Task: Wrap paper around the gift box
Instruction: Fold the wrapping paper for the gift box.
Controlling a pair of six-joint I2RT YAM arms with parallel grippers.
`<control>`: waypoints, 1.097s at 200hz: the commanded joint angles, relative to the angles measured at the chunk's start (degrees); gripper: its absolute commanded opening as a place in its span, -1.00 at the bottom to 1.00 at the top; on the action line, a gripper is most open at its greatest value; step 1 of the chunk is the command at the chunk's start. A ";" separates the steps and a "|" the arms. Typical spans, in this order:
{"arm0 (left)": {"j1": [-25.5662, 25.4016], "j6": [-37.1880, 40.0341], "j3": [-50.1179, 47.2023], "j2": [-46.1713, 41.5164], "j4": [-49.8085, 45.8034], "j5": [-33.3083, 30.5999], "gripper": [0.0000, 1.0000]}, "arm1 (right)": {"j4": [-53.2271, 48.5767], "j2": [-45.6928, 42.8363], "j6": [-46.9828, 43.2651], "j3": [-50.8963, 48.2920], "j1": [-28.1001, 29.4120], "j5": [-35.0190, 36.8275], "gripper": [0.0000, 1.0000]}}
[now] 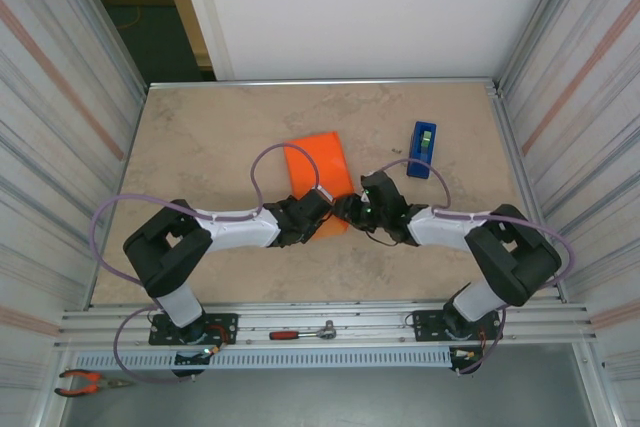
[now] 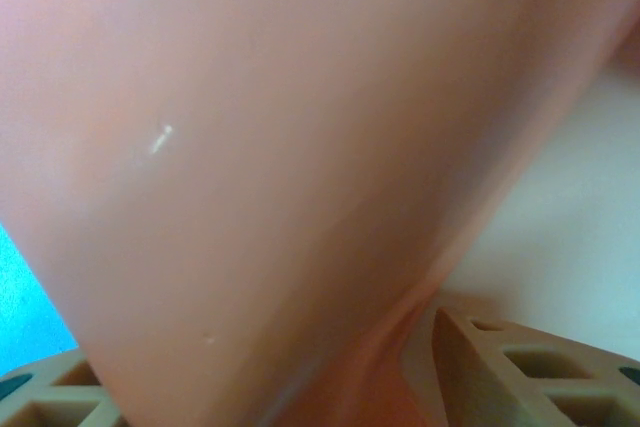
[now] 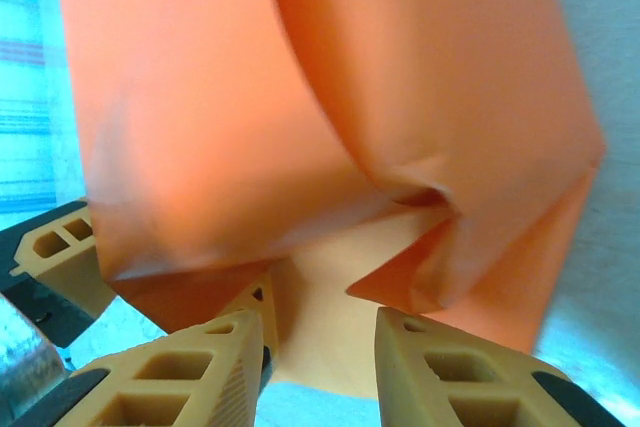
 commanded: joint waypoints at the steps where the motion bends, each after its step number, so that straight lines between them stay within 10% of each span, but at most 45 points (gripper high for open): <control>1: -0.25 0.75 0.64 0.86 0.55 -0.02 0.19 | -3.64 -3.02 -1.58 -2.82 -1.89 0.12 -0.35; 82: -0.26 1.09 0.19 0.60 0.70 0.07 0.19 | -6.12 -7.97 -3.07 -8.34 -6.69 0.32 -1.00; 219: -0.25 1.38 -0.12 0.84 1.27 0.50 0.18 | -6.35 2.54 -4.58 2.38 -5.38 -0.91 -1.00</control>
